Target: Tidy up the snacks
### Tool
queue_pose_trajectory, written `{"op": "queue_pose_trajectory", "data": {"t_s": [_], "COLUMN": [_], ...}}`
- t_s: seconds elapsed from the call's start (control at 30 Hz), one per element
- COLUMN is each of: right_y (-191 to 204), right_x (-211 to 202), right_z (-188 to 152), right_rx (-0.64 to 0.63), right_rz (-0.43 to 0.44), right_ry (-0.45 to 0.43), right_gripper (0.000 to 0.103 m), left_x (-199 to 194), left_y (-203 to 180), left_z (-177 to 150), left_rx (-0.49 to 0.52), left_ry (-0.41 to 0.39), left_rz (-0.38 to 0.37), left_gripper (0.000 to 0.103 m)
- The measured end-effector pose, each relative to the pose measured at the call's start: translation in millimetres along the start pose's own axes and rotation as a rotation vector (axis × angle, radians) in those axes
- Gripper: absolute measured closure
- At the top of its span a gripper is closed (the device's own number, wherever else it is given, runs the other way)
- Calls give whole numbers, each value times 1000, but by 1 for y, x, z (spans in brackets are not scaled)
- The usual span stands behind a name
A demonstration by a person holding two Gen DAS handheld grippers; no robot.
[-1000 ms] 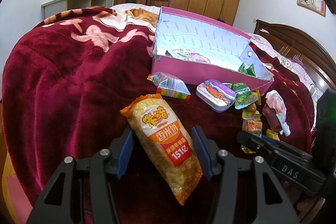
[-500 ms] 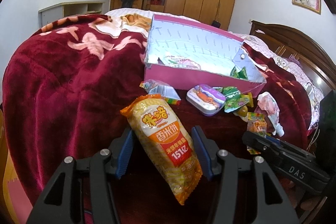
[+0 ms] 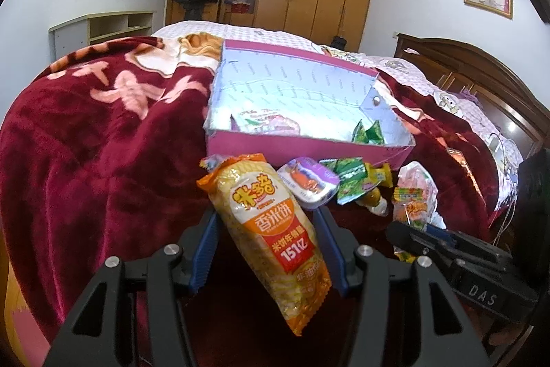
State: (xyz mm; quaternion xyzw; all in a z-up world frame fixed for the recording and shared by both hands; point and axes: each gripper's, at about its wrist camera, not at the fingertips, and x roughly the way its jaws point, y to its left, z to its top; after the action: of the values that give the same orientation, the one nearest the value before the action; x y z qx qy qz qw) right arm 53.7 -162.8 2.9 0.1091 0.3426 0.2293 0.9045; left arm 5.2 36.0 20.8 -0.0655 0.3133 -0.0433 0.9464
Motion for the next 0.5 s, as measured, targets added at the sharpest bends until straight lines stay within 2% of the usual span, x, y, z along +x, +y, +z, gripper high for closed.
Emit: {"op": "queue_pose_trajectory", "data": {"t_s": [0.5], "right_y": [-1], "right_x": [-6], "right_z": [27], "right_rx": [-43], "right_rz": [-2], "right_ry": [-26], "right_gripper": [68], "left_x": [10], "left_y": [-17], "left_z": [32], "left_rx": [38], "left_ry": [-25], "left_rz": [-43], "left_gripper": [45]}}
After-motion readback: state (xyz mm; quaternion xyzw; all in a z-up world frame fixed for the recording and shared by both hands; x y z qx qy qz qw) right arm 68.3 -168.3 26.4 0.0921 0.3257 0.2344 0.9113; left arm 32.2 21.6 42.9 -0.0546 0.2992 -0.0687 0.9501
